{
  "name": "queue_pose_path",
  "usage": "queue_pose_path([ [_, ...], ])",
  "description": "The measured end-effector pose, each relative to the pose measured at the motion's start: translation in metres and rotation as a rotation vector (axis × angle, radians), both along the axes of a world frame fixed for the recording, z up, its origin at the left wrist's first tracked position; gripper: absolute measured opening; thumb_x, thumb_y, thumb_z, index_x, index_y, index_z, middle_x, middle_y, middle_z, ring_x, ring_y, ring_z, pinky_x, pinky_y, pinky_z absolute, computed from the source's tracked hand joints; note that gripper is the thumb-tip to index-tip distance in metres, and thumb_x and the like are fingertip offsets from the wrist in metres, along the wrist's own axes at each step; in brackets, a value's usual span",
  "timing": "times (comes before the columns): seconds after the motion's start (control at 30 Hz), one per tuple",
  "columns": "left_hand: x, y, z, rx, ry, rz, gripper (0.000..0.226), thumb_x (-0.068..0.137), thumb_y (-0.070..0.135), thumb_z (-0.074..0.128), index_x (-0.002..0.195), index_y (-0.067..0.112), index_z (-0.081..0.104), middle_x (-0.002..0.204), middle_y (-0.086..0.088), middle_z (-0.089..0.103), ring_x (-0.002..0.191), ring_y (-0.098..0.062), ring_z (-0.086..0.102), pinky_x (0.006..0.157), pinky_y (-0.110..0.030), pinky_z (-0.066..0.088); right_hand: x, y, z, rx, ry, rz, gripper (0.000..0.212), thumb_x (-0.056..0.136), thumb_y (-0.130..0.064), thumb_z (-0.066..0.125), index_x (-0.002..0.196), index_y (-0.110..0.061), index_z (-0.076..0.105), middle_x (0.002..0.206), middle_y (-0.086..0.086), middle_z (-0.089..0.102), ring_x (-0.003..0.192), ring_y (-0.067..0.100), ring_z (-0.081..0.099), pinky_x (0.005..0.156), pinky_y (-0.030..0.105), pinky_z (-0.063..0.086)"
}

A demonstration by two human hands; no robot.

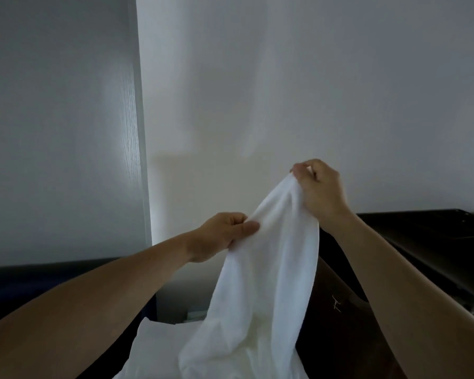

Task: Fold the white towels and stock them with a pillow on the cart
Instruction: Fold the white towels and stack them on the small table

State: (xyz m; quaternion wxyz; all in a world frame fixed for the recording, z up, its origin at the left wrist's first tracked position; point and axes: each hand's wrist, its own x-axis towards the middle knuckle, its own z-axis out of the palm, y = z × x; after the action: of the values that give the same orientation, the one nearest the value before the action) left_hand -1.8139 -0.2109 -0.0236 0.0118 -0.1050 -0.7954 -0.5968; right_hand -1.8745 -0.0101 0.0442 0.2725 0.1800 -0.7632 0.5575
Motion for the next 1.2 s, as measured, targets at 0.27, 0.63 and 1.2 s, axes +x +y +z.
queue_pose_path([
  [0.27, -0.001, -0.057, -0.025, -0.008, -0.077, 0.167, 0.027, 0.093, 0.034, 0.068, 0.085, 0.008, 0.065, 0.079, -0.007, 0.061, 0.074, -0.023, 0.055, 0.066, -0.032, 0.045, -0.023, 0.042, -0.001, 0.191, -0.127, -0.209, 0.017, 0.098, -0.028, 0.059, 0.101, -0.013, 0.066, 0.097, 0.008, 0.067, 0.076, 0.015, 0.057, 0.057, 0.024, 0.038],
  [0.63, -0.008, -0.012, 0.006, 0.014, 0.094, 0.003, 0.017, 0.094, 0.032, 0.066, 0.093, 0.015, 0.068, 0.081, 0.006, 0.069, 0.074, -0.009, 0.063, 0.063, -0.022, 0.050, 0.010, -0.014, -0.028, 0.603, -0.154, 0.231, 0.025, 0.096, -0.037, 0.062, 0.076, -0.022, 0.060, 0.077, -0.005, 0.063, 0.074, 0.014, 0.059, 0.067, 0.031, 0.046],
  [1.2, -0.004, -0.100, 0.009, -0.193, -0.023, 0.049, 0.029, 0.079, 0.047, 0.071, 0.066, 0.022, 0.064, 0.066, 0.003, 0.058, 0.058, -0.007, 0.051, 0.054, -0.016, 0.041, -0.031, 0.095, 0.035, -0.076, 0.036, -0.493, 0.035, 0.092, -0.026, 0.054, 0.061, -0.013, 0.046, 0.059, 0.003, 0.039, 0.055, 0.019, 0.036, 0.050, 0.034, 0.029],
])
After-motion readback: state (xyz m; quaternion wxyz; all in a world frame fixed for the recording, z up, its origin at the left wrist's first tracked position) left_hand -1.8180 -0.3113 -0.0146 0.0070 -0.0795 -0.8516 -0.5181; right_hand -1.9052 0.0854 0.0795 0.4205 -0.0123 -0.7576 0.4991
